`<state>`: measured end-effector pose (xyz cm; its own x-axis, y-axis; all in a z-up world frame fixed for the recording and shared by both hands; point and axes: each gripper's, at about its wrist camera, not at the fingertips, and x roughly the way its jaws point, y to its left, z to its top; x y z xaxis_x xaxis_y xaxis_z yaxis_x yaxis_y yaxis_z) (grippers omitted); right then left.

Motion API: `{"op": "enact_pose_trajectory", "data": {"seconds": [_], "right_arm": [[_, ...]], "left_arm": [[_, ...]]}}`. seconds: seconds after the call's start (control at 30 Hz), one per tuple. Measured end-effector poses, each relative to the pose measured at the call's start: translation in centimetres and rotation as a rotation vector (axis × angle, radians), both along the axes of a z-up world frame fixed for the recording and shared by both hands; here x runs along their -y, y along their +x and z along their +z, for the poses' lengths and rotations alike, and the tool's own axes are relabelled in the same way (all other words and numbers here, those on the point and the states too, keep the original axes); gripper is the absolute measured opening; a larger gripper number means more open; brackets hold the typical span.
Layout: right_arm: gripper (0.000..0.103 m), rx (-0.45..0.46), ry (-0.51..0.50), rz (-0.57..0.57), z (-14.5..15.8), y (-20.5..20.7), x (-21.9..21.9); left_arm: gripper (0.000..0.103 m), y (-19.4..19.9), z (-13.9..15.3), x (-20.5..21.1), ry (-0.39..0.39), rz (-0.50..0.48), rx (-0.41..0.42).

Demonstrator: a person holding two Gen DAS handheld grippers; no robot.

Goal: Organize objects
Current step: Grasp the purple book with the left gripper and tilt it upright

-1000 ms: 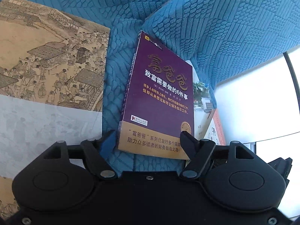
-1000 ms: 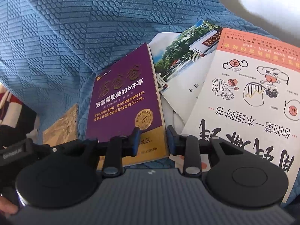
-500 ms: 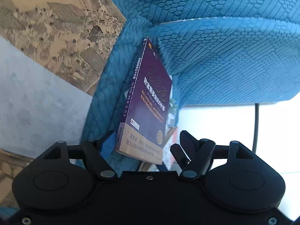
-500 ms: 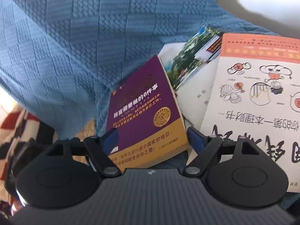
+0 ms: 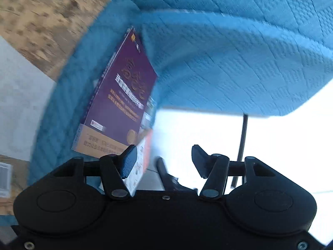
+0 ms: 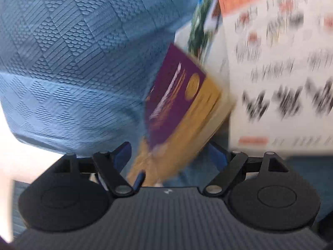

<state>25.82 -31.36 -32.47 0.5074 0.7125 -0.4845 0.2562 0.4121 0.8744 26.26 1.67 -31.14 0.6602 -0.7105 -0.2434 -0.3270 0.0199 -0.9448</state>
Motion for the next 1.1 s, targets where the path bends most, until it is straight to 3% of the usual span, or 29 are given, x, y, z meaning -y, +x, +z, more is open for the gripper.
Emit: {"op": "enact_pose_trajectory", "data": {"seconds": [0.17,0.3,0.63,0.73,0.87,1.1], "right_arm": [[0.083,-0.036,0.018,-0.009,-1.0,0.0,-1.8],[0.083,-0.025,-0.035,-0.016,-0.6,0.2,-2.2],[0.083,-0.04,-0.075,-0.021,-1.0,0.4,-2.4],[0.084,-0.025,-0.044,-0.051,-1.0,0.5,-2.3],[0.085,-0.015,0.001,-0.093,-1.1,0.6,-1.5],[0.085,-0.024,0.122,-0.166,-1.5,0.1,-0.1]], "left_arm": [[0.055,0.6,0.3,0.5,0.088,-0.019,-0.011],[0.056,0.5,0.5,0.3,0.249,-0.026,-0.054],[0.056,0.3,-1.1,1.1,0.341,-0.036,-0.124],[0.061,0.6,-1.1,1.2,0.342,-0.023,-0.122],[0.07,0.5,-1.1,1.2,0.284,0.006,-0.127],[0.071,1.0,-1.9,1.3,0.218,0.038,-0.146]]}}
